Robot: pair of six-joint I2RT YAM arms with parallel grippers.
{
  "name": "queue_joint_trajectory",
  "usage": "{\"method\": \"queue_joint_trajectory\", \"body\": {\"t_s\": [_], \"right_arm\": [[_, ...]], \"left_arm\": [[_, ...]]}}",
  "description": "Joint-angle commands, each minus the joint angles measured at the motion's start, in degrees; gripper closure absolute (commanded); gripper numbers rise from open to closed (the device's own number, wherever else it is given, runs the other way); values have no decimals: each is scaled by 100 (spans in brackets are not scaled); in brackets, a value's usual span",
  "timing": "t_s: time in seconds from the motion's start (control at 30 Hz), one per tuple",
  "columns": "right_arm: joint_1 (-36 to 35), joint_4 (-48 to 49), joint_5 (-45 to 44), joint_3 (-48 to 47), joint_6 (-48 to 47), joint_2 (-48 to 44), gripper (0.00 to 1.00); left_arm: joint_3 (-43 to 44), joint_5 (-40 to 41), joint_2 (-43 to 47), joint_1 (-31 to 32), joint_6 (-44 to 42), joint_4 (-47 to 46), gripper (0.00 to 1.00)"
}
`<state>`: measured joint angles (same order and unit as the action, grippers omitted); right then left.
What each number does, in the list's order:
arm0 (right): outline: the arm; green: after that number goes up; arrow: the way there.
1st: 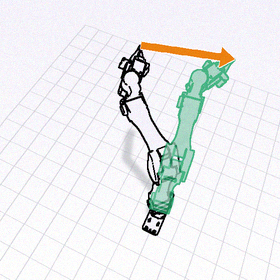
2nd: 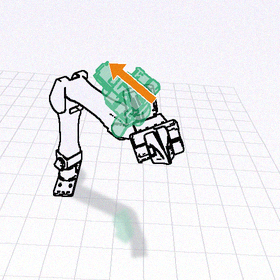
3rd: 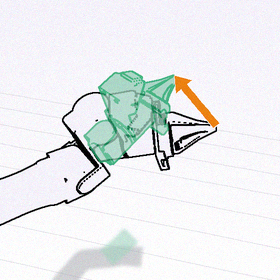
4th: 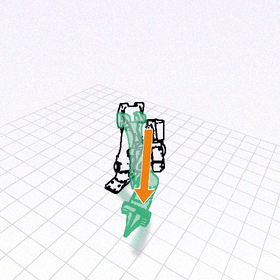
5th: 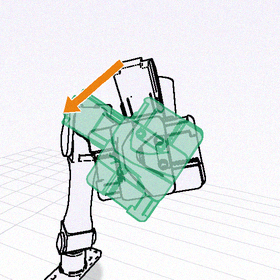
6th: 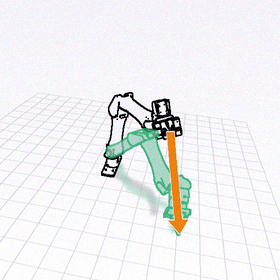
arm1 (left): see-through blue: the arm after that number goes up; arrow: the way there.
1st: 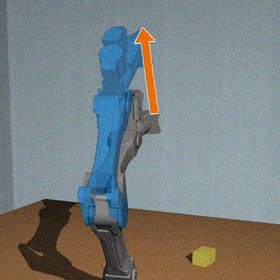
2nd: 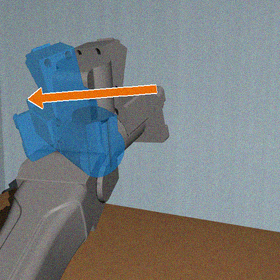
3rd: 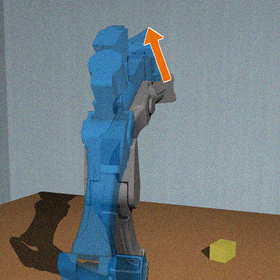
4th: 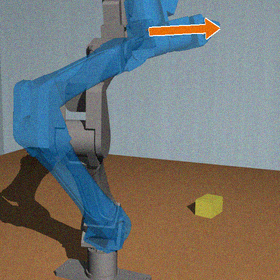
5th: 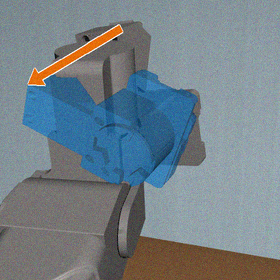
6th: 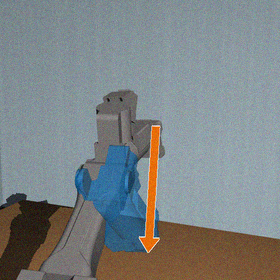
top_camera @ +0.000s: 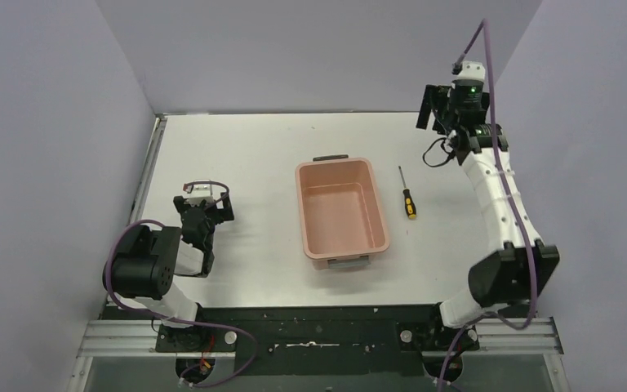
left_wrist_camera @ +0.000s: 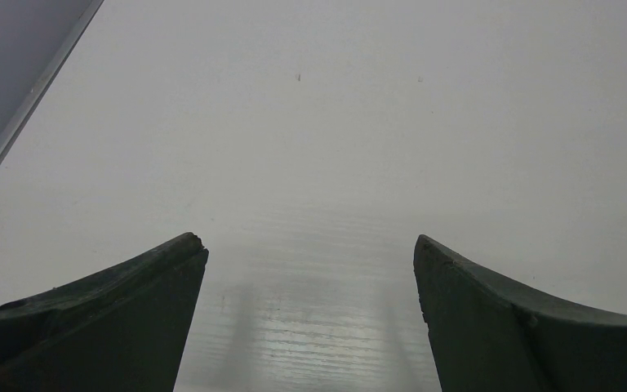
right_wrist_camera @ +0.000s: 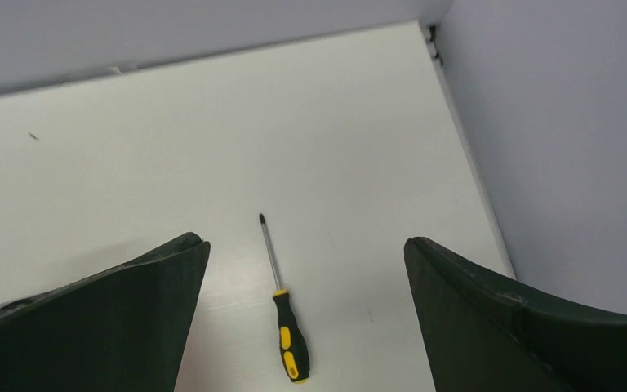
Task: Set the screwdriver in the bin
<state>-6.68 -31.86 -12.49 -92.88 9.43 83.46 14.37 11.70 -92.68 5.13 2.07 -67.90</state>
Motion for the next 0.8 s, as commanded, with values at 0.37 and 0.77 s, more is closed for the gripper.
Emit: {"method": "queue_joint_trajectory", "body": {"t_s": [0.37, 0.77], "right_arm": [[336, -554, 1475, 1004, -456, 2801, 28], [220, -1233, 894, 468, -474, 2779, 100]], "left_arm": [[13, -63, 48, -34, -56, -146, 3], [13, -63, 44, -33, -57, -145, 3]]}}
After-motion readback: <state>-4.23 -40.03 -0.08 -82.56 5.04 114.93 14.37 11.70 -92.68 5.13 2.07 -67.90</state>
